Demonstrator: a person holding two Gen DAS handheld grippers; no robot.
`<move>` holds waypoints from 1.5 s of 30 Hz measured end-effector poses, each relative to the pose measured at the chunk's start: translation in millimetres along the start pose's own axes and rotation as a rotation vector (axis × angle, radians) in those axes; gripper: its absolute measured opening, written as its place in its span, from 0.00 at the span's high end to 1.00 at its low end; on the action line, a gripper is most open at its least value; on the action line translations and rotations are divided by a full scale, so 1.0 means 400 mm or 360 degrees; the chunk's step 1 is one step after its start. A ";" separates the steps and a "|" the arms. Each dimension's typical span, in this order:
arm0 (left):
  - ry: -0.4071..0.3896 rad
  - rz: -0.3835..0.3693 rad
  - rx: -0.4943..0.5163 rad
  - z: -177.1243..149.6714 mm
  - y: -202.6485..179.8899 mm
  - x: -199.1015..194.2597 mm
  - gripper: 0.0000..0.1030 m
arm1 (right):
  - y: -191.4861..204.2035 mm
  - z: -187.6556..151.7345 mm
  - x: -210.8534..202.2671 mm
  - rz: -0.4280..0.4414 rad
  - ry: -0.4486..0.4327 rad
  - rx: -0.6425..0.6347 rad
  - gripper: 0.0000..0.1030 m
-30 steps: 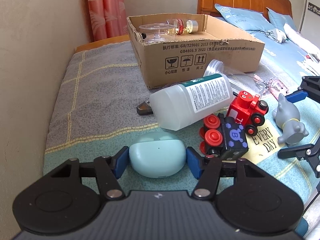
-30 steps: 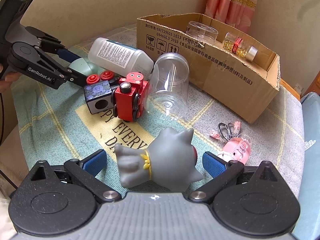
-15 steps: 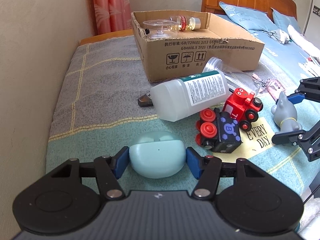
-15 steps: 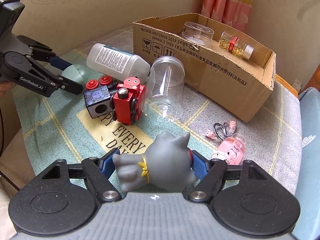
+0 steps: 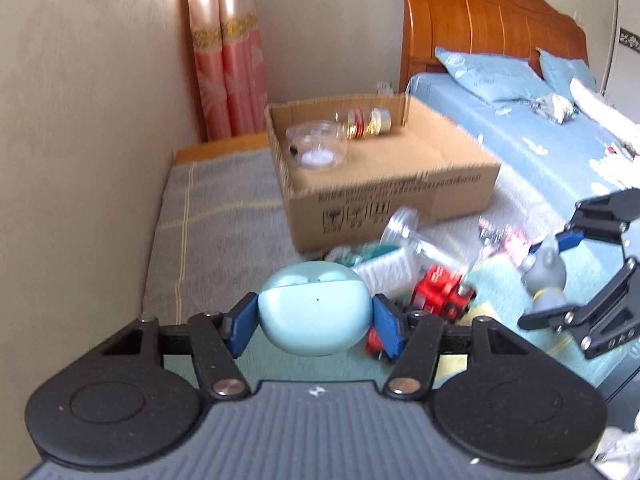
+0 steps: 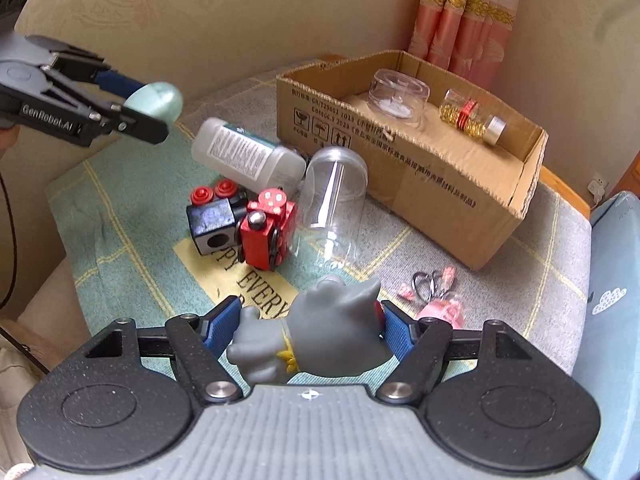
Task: Organize rigid objects
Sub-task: 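Drop the earbud case into the box from the left tool, then carry the grey toy into the box and open the right tool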
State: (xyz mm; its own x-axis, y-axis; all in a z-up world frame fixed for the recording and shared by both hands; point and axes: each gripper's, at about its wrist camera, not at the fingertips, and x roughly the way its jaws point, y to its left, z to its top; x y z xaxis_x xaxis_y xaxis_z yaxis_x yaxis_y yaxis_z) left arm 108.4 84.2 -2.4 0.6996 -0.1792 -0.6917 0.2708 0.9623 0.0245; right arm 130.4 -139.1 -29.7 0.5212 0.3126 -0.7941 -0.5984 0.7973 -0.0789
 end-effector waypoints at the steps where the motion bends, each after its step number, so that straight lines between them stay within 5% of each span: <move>1: -0.0034 -0.0004 -0.0005 0.021 -0.003 -0.001 0.42 | -0.003 0.006 -0.005 0.0000 -0.0008 0.0002 0.24; 9: -0.0170 -0.0050 0.0153 0.197 -0.049 0.078 0.42 | -0.046 0.067 -0.045 -0.0007 -0.0109 0.0057 0.24; 17: -0.0025 -0.0021 0.0151 0.285 -0.060 0.255 0.41 | -0.084 0.089 -0.076 -0.0078 -0.0161 0.0132 0.24; 21: -0.0017 -0.0008 0.0082 0.274 -0.052 0.287 0.41 | -0.096 0.082 -0.079 -0.0108 -0.0143 0.0163 0.24; 24: -0.0038 -0.0006 0.0063 0.269 -0.050 0.271 0.20 | -0.106 0.081 -0.081 -0.0115 -0.0142 0.0180 0.24; 31: -0.0139 0.0002 0.0059 0.235 -0.048 0.189 0.05 | -0.121 0.108 -0.085 -0.0140 -0.0170 0.0182 0.24; 45: -0.0171 0.0100 -0.0148 0.098 -0.021 0.089 0.02 | -0.218 0.239 -0.056 -0.0230 -0.0191 0.0293 0.24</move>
State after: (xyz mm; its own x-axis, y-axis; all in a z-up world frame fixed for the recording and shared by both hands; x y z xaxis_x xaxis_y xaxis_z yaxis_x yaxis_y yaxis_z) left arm 156.9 61.8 1.0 0.7813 -0.1343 -0.6095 0.1654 0.9862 -0.0053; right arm 229.0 -166.3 52.7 0.6682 0.2390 -0.7045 -0.3975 0.9152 -0.0666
